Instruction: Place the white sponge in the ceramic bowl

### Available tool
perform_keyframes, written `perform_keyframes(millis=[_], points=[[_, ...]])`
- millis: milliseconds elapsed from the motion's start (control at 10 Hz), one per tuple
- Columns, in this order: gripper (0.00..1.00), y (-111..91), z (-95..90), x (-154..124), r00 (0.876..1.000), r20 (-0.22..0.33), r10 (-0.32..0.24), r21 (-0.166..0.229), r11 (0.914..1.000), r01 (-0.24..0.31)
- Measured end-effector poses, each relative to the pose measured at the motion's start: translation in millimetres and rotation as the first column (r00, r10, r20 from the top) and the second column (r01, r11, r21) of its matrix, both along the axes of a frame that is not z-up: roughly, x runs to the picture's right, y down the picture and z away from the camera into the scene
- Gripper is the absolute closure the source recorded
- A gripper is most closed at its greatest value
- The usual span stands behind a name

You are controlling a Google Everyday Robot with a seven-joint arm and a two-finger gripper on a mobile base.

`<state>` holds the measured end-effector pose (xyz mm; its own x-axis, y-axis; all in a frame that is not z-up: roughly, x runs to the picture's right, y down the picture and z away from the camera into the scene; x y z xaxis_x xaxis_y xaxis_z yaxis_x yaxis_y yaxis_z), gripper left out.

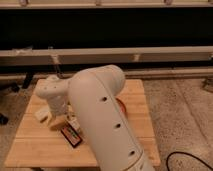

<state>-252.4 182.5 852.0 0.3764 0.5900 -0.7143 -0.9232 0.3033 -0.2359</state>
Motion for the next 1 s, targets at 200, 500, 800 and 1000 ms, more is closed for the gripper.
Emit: perform_keyframes(millis=[200, 500, 800, 1000], points=[[0.0, -12, -10.4, -10, 0.999, 0.027, -0.029, 0.041, 0.9988, 0.028], [0.0, -20, -21.1, -29, 0.996, 0.057, -0.075, 0.09, 0.9935, 0.07], [0.0, -21, -20.2, -50, 0.989, 0.099, -0.111, 0.108, 0.9891, 0.101], [0.0, -21, -19.0, -67, 0.985, 0.127, -0.12, 0.116, 0.9877, 0.105]])
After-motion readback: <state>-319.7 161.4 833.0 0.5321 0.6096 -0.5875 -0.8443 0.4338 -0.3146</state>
